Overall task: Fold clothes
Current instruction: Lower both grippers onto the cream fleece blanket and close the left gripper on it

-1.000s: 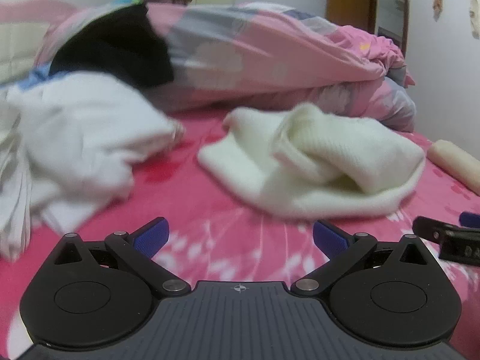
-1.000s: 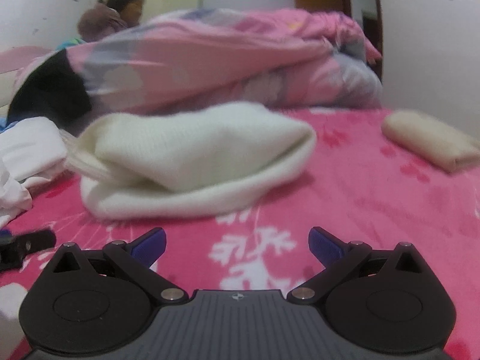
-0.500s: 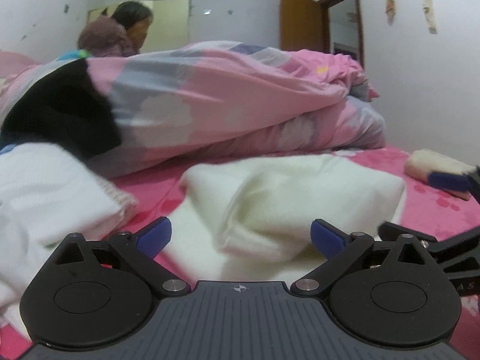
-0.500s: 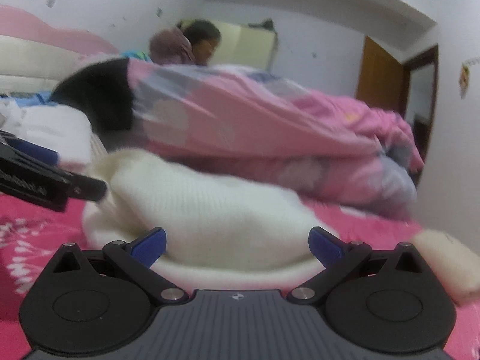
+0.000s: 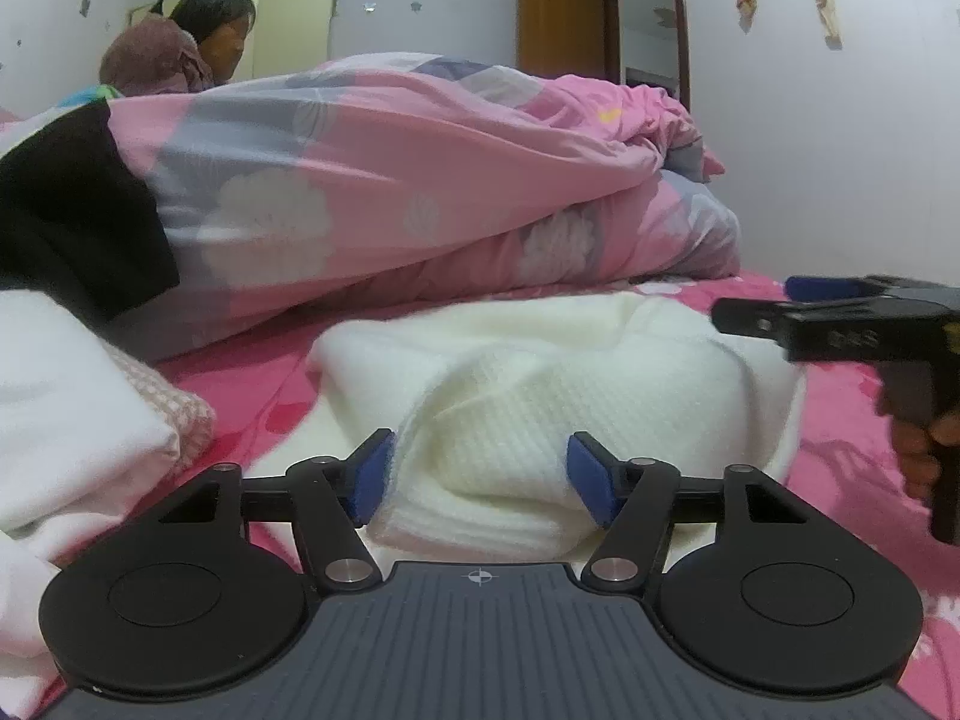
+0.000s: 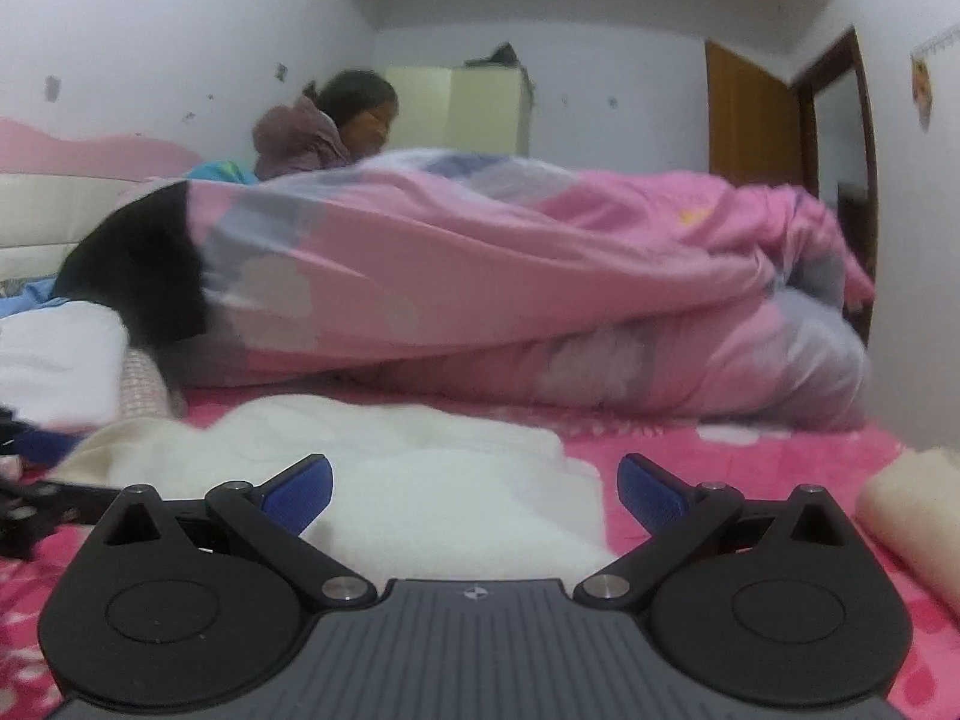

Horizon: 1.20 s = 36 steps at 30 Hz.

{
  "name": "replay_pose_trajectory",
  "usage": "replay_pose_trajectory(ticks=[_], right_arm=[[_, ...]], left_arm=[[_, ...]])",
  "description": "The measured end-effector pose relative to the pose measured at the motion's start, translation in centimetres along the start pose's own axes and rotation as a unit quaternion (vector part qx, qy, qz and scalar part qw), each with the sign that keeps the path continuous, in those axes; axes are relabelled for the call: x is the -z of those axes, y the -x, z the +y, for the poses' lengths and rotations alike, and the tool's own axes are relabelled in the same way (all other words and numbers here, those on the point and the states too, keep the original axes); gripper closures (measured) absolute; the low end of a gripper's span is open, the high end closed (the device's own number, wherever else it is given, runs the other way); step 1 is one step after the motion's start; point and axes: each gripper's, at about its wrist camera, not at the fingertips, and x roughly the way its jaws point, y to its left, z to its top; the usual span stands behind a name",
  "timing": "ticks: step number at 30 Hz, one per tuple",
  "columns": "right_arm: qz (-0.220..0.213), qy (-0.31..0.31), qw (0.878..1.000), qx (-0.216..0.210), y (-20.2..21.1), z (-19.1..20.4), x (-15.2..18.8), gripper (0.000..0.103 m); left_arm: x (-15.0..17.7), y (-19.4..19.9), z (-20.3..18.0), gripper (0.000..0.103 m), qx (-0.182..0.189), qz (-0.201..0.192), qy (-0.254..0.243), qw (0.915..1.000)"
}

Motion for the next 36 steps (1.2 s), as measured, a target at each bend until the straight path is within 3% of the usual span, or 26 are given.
replay_pose_trajectory(ticks=[4, 10, 16, 18, 24, 27, 36], right_arm=[[0.026, -0.026, 0.999, -0.003, -3.5, -1.0, 0.2, 0.000], [0.047, -0.132, 0.989, -0.037, -5.5, -3.1, 1.6, 0.002], [0.026, -0.148, 0.987, -0.053, -4.2, -3.2, 2.2, 0.026], [0.021, -0.147, 0.987, -0.063, -3.9, -3.2, 2.1, 0.044], [0.025, -0.170, 0.982, -0.080, -2.7, -3.3, 1.6, 0.082], [0.025, -0.190, 0.978, -0.084, -1.1, -3.3, 1.7, 0.089], [0.001, -0.232, 0.970, -0.078, 6.9, -2.8, 1.7, 0.093]], left_arm=[[0.1, -0.6, 0.0, 0.035, -0.002, -0.001, 0.007, 1.0000], [0.0, -0.5, -0.4, 0.049, 0.001, -0.002, 0.003, 1.0000], [0.1, 0.2, -1.8, 0.074, -0.010, -0.008, -0.024, 0.9996], [0.0, 0.4, -2.0, 0.083, -0.016, -0.008, -0.026, 0.9995], [-0.5, 1.8, -2.6, 0.089, -0.012, -0.007, -0.033, 0.9993], [-0.6, 3.1, -3.3, 0.090, -0.006, -0.016, -0.053, 0.9984], [0.0, 8.7, -4.0, 0.096, 0.044, -0.041, -0.046, 0.9972]])
